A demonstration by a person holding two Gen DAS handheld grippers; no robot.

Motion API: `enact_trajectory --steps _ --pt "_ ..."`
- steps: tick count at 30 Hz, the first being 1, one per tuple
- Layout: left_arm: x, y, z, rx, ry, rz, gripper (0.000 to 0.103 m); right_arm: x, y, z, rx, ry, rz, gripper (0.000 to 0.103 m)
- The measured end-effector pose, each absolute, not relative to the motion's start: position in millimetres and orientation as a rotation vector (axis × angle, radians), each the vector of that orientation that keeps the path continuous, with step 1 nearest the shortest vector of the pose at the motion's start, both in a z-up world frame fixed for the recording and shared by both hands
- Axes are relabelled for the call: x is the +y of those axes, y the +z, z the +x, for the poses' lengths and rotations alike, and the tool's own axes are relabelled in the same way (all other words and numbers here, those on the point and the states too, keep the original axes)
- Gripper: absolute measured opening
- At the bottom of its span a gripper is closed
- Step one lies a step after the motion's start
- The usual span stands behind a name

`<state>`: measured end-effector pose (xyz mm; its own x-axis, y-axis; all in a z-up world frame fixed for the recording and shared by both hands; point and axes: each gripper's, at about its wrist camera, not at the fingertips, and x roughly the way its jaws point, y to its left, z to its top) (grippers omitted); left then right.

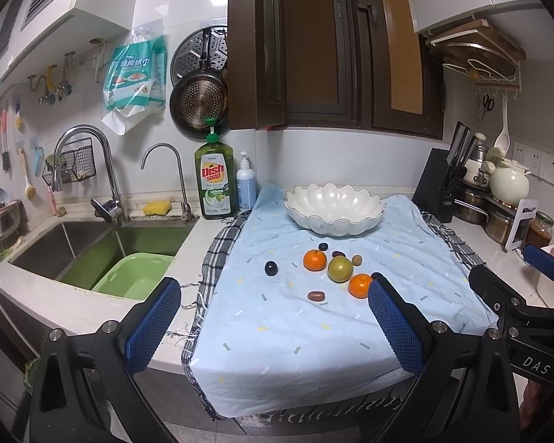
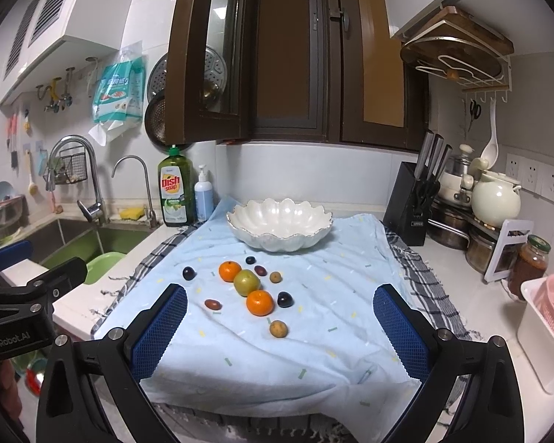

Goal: Organize fruits

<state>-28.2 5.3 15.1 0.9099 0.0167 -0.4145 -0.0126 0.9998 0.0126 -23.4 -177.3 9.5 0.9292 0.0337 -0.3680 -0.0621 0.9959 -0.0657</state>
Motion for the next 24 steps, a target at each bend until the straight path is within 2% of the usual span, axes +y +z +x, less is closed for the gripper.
enact_trajectory --steps 17,24 --pt "-2.3 1.2 -9.8 0.446 -0.045 0.044 0.103 -178.8 -5.1 -1.6 0.418 0.045 -0.066 0.102" --pt "-9.0 -11.3 17.3 0.475 -0.109 0.109 0.097 -176.9 -24.1 22.0 0.464 0.034 -0.045 0.102"
